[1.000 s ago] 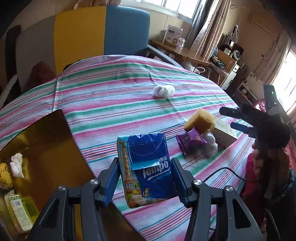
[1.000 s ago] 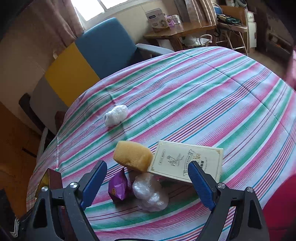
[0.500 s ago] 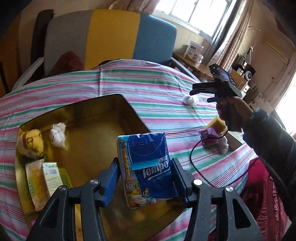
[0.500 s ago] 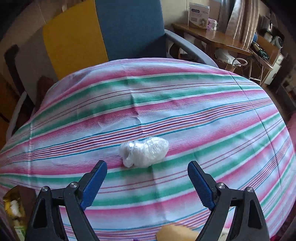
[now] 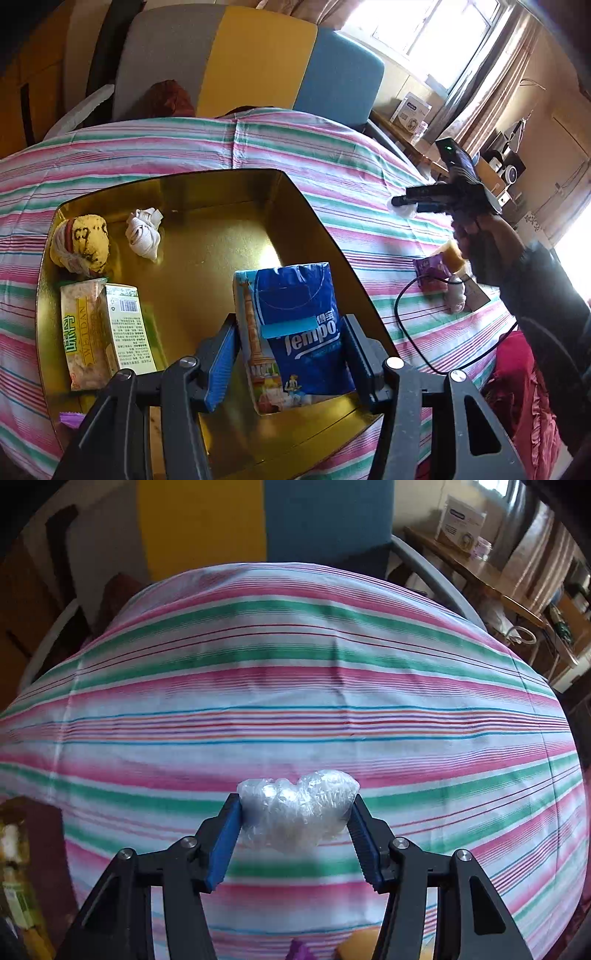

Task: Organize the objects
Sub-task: 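Carry the Tempo pack over the tray with the left tool while the right grasps the plastic bundle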

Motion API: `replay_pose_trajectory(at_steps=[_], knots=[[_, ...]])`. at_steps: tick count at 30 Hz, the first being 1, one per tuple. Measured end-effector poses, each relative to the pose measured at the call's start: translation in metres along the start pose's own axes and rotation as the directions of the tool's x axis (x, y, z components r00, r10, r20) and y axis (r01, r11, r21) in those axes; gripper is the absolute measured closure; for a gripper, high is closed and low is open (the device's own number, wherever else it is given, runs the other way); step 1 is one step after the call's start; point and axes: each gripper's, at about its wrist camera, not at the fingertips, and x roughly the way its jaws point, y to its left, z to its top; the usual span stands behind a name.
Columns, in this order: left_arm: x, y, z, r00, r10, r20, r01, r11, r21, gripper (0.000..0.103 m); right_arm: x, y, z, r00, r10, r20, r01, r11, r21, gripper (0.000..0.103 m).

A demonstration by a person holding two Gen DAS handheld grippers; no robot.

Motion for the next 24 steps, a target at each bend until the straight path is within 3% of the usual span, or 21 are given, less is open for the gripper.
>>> replay_pose_trajectory(at_steps=[5, 12, 18, 24], knots=[[-0.016, 0.004, -0.007, 0.999, 0.011, 0.033, -0.011, 1.000, -0.013, 0.048, -0.030, 0.050, -0.061, 0.995, 0.096, -0.010, -0.097, 0.983, -0.157, 0.045], [-0.049, 0.035, -0.025, 0.994, 0.081, 0.070, -0.074, 0.993, -0.090, 0.048, -0.033, 0.073, -0.139, 0.998, 0.053, 0.017, -0.047, 0.965, -0.260, 0.045], [-0.069, 0.053, -0.044, 0.975, 0.202, 0.094, -0.188, 0.972, -0.138, 0.048, -0.031, 0.068, -0.145, 0.997, 0.019, 0.072, 0.000, 0.968, -0.251, 0.047], [-0.080, 0.040, -0.054, 0.929, 0.338, 0.154, -0.329, 0.941, -0.083, 0.048, -0.029, 0.078, -0.147, 0.996, -0.012, 0.087, 0.037, 0.956, -0.291, 0.047]])
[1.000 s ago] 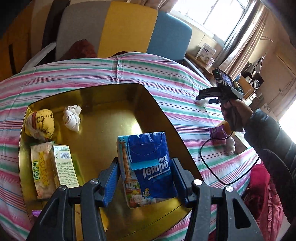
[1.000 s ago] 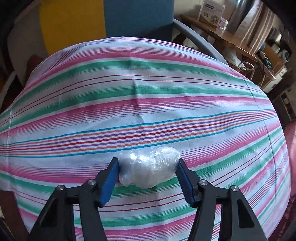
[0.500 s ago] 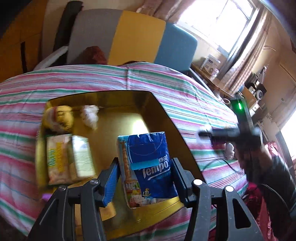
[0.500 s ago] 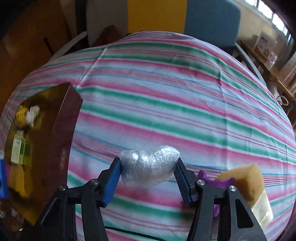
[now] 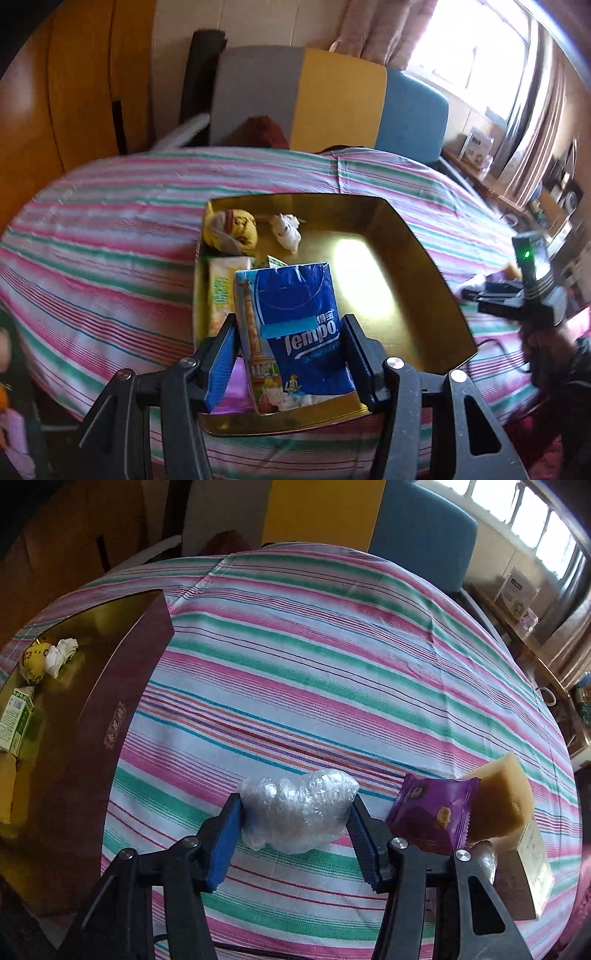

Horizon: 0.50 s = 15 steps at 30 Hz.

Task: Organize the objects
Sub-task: 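Carry the Tempo pack over the tray with the left tool while the right grasps the plastic bundle, then lower the Tempo pack into the tray and open the left tool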

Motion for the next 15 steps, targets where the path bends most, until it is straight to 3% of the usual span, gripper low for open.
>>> replay_pose_trajectory(at_steps=[5, 15], knots=[[-0.007, -0.013, -0.002, 0.999, 0.045, 0.030, -0.048, 0.995, 0.086, 0.048, 0.000, 0.000, 0.000, 1.000, 0.001, 0.000, -0.001, 1.000, 0.004, 0.047], [-0.010, -0.021, 0.000, 0.999, 0.034, 0.030, -0.038, 0.992, 0.121, 0.048, 0.002, 0.001, -0.001, 1.000, -0.003, -0.004, 0.003, 1.000, 0.006, 0.046]])
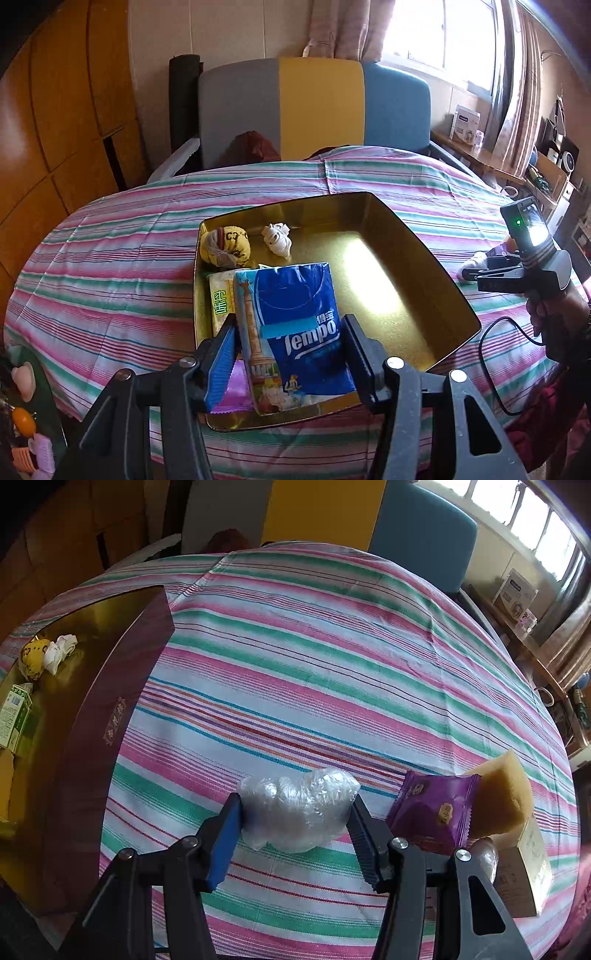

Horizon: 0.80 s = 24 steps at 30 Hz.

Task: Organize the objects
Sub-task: 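Lower the Tempo pack into the tray and open the left tool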

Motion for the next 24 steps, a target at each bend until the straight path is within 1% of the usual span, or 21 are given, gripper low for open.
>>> replay_pose_trajectory(at_steps=[8, 13, 16, 19, 21, 24], knots=[[0.012, -0.006, -0.002, 0.999, -0.032, -0.039, 0.032, 0.999, -0.003, 0.048, 0.001, 0.001, -0.001, 1.000, -0.004, -0.004, 0.004, 1.000, -0.009, 0.046], [0.020, -0.010, -0.004, 0.998, -0.025, -0.054, 0.025, 1.000, 0.012, 0.048, 0.003, 0.003, -0.002, 1.000, -0.013, -0.010, 0.012, 1.000, -0.019, 0.045], [0.023, -0.011, -0.002, 0.998, -0.035, -0.061, 0.036, 0.999, 0.015, 0.048, 0.002, 0.004, -0.003, 1.000, -0.012, -0.011, 0.012, 1.000, -0.021, 0.045], [0.026, -0.009, 0.007, 0.994, -0.084, -0.068, 0.084, 0.996, -0.008, 0.048, 0.002, 0.005, -0.003, 1.000, -0.011, -0.012, 0.011, 1.000, -0.022, 0.045], [0.032, -0.002, 0.019, 0.988, -0.139, -0.073, 0.135, 0.989, -0.059, 0.048, 0.002, 0.005, -0.003, 1.000, -0.010, -0.013, 0.010, 1.000, -0.021, 0.045], [0.049, 0.010, 0.034, 0.973, -0.213, -0.093, 0.199, 0.970, -0.142, 0.048, 0.002, 0.005, -0.002, 1.000, -0.009, -0.014, 0.009, 1.000, -0.021, 0.045]])
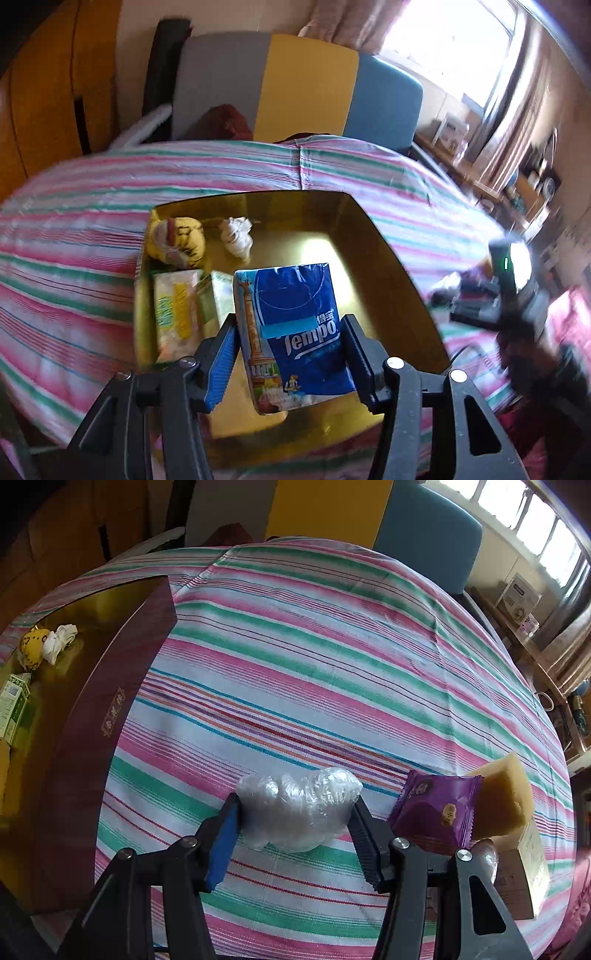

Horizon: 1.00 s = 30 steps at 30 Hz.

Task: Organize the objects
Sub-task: 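Lower the Tempo pack into the tray and open the left tool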

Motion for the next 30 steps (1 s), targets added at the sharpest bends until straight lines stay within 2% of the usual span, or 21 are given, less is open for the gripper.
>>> replay_pose_trajectory(at_steps=[3, 9, 13, 19, 22, 25, 30], knots=[[0.023, 0.009, 0.021, 0.996, -0.067, -0.052, 0.063, 0.995, -0.080, 0.048, 0.000, 0.000, 0.000, 1.000, 0.002, 0.000, -0.002, 1.000, 0.003, 0.045], [0.071, 0.005, 0.055, 0.996, -0.042, -0.085, 0.038, 0.998, -0.054, 0.048, 0.000, 0.000, 0.000, 1.000, 0.011, -0.003, -0.011, 1.000, 0.007, 0.045], [0.113, 0.001, 0.074, 0.992, 0.017, -0.129, -0.019, 1.000, -0.012, 0.048, 0.000, 0.000, 0.001, 1.000, 0.021, -0.003, -0.021, 1.000, 0.006, 0.045], [0.158, 0.012, 0.087, 0.973, 0.133, -0.190, -0.135, 0.991, 0.000, 0.046, 0.000, 0.000, 0.001, 1.000, 0.031, -0.002, -0.031, 1.000, 0.002, 0.045], [0.162, 0.024, 0.092, 0.969, 0.162, -0.184, -0.169, 0.985, -0.020, 0.046, 0.000, 0.000, 0.002, 0.999, 0.035, -0.003, -0.035, 0.999, 0.005, 0.045], [0.157, 0.033, 0.093, 0.976, 0.119, -0.183, -0.134, 0.989, -0.069, 0.042, 0.000, 0.000, 0.002, 0.999, 0.034, -0.004, -0.034, 0.999, 0.004, 0.045], [0.134, 0.032, 0.087, 0.982, 0.120, -0.150, -0.128, 0.990, -0.051, 0.036, 0.001, -0.001, 0.002, 0.999, 0.032, -0.004, -0.032, 0.999, 0.001, 0.045]])
